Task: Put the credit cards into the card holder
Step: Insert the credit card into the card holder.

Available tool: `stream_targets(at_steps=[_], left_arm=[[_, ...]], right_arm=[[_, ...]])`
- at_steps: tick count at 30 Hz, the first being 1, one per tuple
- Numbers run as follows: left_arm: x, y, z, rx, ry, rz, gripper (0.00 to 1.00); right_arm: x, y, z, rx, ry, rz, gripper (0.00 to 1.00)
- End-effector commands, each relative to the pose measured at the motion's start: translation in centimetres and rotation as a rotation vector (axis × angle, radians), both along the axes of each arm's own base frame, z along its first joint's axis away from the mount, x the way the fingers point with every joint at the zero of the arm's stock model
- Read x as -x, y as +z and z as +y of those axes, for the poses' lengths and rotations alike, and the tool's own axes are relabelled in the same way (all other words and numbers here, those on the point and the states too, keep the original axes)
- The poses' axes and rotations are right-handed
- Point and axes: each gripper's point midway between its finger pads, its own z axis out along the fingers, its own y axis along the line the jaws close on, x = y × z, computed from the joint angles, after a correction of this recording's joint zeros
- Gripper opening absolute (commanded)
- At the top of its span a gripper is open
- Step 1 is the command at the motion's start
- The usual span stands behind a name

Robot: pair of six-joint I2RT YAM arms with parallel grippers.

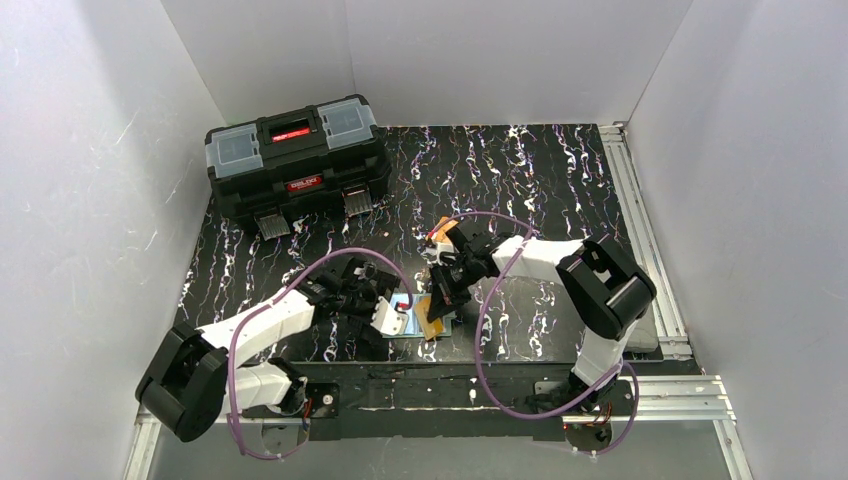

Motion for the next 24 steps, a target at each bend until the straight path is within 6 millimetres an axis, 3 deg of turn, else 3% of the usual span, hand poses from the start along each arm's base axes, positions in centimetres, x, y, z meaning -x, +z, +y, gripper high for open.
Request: stream_targets(at_steps=[1, 7, 19, 24], left_arm=[[0.2, 0.6, -1.5, 0.042, -0.121, -0.038, 0.97], [0.7, 0.4, -2.2, 0.029, -0.163, 0.032, 0.67], [2.3, -1.0, -2.0, 0.02, -0.24, 0.046, 0.65], [2.9, -1.6, -2.0, 0.015, -0.295, 0.045, 0.58]], right_arm=[[-0.5, 1.1, 0.4, -0.023, 0.014, 0.038, 0.01], [-0.9, 0.9, 0.4, -0.009, 0.008, 0.081, 0.01], [-1.6, 0.4, 1.1, -0.007, 0.018, 0.09, 0.01], [-1.9, 0.3, 1.6, -0.019, 0.028, 0.097, 0.01]])
